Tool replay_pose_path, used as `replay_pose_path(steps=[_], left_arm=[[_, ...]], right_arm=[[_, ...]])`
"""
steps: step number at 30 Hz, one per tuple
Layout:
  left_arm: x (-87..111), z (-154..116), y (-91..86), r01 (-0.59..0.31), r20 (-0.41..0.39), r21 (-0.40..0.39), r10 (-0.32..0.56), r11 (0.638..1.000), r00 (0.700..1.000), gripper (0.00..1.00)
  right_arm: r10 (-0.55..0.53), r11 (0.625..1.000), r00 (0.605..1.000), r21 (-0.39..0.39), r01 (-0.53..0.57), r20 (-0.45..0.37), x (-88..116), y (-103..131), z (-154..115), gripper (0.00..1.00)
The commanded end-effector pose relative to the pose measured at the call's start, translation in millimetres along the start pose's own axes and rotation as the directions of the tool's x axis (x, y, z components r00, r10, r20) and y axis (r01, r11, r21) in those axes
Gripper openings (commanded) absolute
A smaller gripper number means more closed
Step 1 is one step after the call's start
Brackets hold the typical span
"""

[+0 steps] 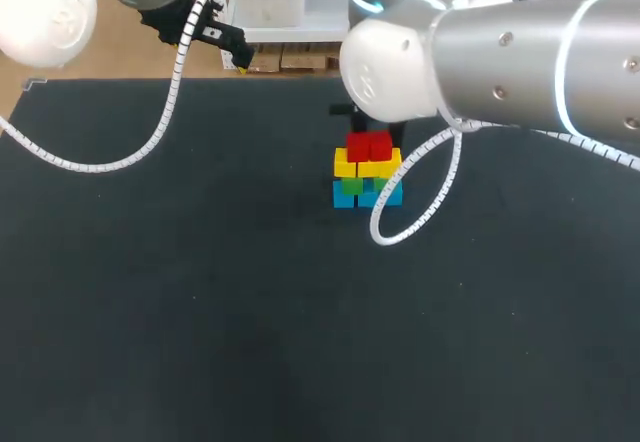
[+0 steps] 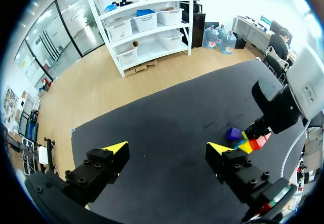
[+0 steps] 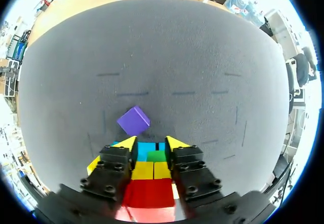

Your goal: Place the blue cubes, place green cubes on the blue cubes, place the yellow cubes on the green cubes, then place the red cubes on the yellow cubes, and place purple cube on the red cubes.

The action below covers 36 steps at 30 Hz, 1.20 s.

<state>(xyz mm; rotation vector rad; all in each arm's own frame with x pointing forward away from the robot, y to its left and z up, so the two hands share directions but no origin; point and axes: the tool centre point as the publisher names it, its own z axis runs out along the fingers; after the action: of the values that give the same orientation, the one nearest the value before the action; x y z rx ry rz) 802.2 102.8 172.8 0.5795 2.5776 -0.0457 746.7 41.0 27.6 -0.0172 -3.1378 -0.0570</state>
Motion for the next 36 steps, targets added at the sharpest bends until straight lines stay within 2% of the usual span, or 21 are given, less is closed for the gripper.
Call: replay_pose_path(steps=[1, 12, 23, 35, 36], left_arm=[[0.7, -0.6, 0.0, 0.0, 0.001, 0.0, 0.0, 1.0, 1.0, 1.0], [0.7, -0.6, 0.0, 0.0, 0.001, 0.0, 0.0, 1.0, 1.0, 1.0], [0.7, -0.6, 0.0, 0.0, 0.001, 0.0, 0.0, 1.0, 1.0, 1.0], [0.7, -0.6, 0.0, 0.0, 0.001, 0.0, 0.0, 1.0, 1.0, 1.0], [0.7, -0.6, 0.0, 0.0, 0.001, 0.0, 0.0, 1.0, 1.0, 1.0]], right_arm=[[-0.002, 1.0, 1.0, -0.001, 0.002, 0.006, -1.3, 1.4, 6.5, 0.0], [0.001, 1.0, 0.999, 0.006, -0.001, 0.043, -10.5, -1.4, 10.4, 0.0], [0.032, 0.999, 0.993, -0.011, -0.031, 0.115, -47.7, -6.6, 2.7, 0.0], [0.03, 0.999, 0.988, -0.017, -0.028, 0.153, -68.9, -9.2, -11.4, 0.0], [0.029, 0.999, 0.988, -0.018, -0.027, 0.152, -70.5, -9.4, -10.9, 0.06]])
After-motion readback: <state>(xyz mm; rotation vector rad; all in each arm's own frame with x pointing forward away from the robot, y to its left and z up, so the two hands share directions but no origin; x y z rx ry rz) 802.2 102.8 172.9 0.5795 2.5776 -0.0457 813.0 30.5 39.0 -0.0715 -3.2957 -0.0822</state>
